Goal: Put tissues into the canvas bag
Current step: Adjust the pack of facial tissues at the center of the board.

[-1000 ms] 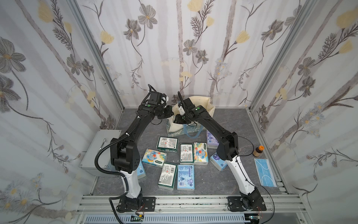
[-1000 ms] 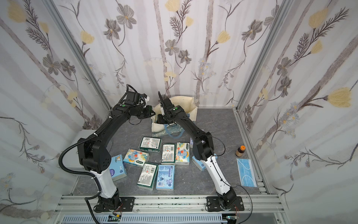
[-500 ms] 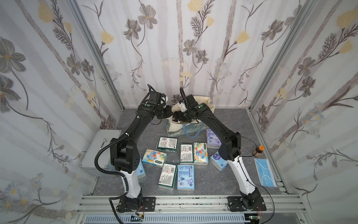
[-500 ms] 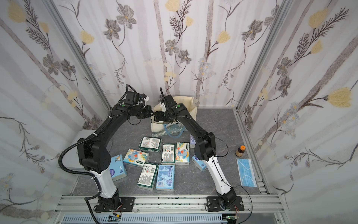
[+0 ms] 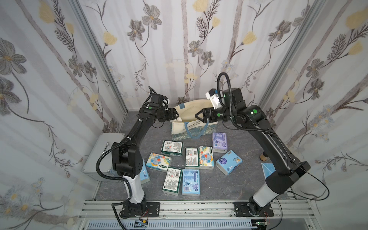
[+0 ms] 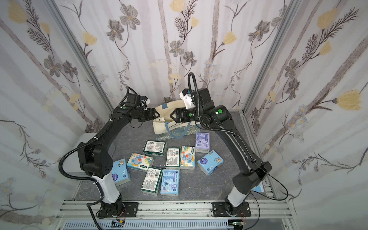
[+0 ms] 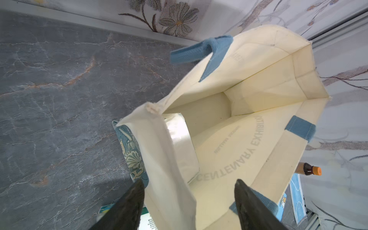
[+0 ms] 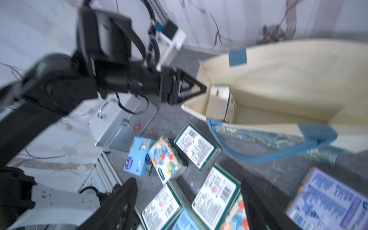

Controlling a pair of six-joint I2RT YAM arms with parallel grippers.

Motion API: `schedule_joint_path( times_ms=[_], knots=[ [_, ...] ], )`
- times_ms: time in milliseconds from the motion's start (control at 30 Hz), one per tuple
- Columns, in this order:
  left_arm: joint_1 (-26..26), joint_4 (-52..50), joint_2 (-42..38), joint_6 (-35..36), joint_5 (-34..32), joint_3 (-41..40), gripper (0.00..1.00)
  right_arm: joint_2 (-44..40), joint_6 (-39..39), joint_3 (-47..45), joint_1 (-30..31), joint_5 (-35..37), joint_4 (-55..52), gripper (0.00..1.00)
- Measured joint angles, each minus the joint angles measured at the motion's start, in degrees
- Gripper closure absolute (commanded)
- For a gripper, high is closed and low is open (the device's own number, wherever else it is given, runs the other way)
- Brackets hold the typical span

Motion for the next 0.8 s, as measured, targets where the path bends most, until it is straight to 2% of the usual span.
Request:
schedule_joint_path(
  times_ms=[200, 267, 367, 600, 800],
  knots=[
    [-3.74, 2.23, -10.47, -1.01, -1.53, -2.38, 0.25, -17.07, 5.25, -32.89, 4.9, 0.85, 5.84, 0.18],
    [-5.99, 4.63, -15.13, -2.51, -1.42, -6.54, 0.26, -20.02, 8.39, -42.12, 6.97, -0.02, 9.86, 0.18],
    [-10.32, 7.8, -23.65, -5.25, -2.01, -17.64, 0.27, -22.16, 13.86, -53.16, 9.73, -0.17, 15.8, 0.18],
    [-22.53, 12.92, -40.41, -12.63, -4.87, -46.99, 0.27, -22.84, 22.36, -64.3, 14.64, -1.03, 30.6, 0.17],
    [-27.54, 17.62, -47.5, -19.41, -8.02, -62.82, 0.29, -22.84, 26.64, -69.79, 15.39, -1.05, 38.12, 0.17]
  ],
)
